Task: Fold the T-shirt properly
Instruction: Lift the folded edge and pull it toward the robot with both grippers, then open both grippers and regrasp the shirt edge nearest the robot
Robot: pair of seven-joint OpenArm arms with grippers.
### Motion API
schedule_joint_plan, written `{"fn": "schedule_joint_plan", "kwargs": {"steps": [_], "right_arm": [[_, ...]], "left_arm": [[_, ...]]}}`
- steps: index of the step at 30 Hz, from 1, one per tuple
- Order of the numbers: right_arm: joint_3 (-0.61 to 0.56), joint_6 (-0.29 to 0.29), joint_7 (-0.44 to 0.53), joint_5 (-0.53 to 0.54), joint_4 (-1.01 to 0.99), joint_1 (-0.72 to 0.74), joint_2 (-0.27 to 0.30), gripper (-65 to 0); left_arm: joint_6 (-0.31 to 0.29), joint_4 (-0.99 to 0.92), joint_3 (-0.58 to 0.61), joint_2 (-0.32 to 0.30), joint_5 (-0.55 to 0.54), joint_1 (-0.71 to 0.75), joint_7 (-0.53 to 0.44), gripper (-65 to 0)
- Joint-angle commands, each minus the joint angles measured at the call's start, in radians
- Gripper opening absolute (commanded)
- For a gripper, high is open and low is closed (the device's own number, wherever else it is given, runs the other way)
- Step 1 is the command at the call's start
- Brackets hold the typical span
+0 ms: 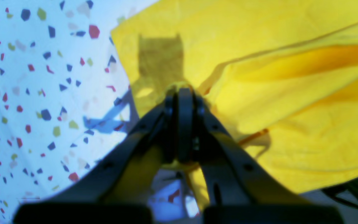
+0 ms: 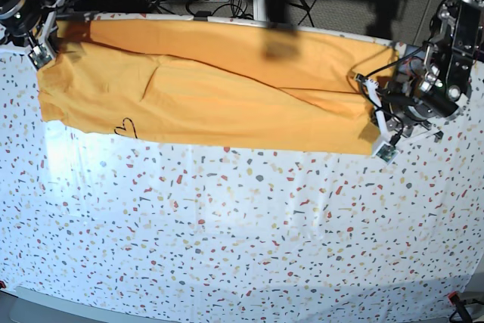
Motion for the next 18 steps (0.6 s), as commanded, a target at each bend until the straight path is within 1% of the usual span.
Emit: {"fn": "schedule_joint_plan", "kwargs": {"steps": [1,10,15,17,18], "right_arm": [[0.011,-0.003,0.006,0.0,0.015,-0.004,0.014,-65.0],[0.011,-0.003,0.02,0.002,0.015,-0.003,0.014,-65.0],[0.011,-0.003,0.021,0.046,0.015,-0.003,0.014,-64.3],[0.011,-0.003,0.028,0.058,0.015,-0.003,0.013,-50.3],[0.011,-0.003,0.037,0.057,0.015,-0.003,0.014,-45.1]], "left_arm": [[0.003,0.019,-0.006,-0.012,0.003,-0.013,-0.002,-65.0],[0.003,0.019,-0.006,-0.011,0.003,-0.011,0.013,-65.0],[0.003,0.019,-0.006,-0.011,0.003,-0.011,0.018,-65.0],[0.003,0.019,-0.006,-0.011,0.003,-0.011,0.019,-65.0],[0.003,0.019,-0.006,-0.011,0.003,-0.011,0.029,-65.0]]}}
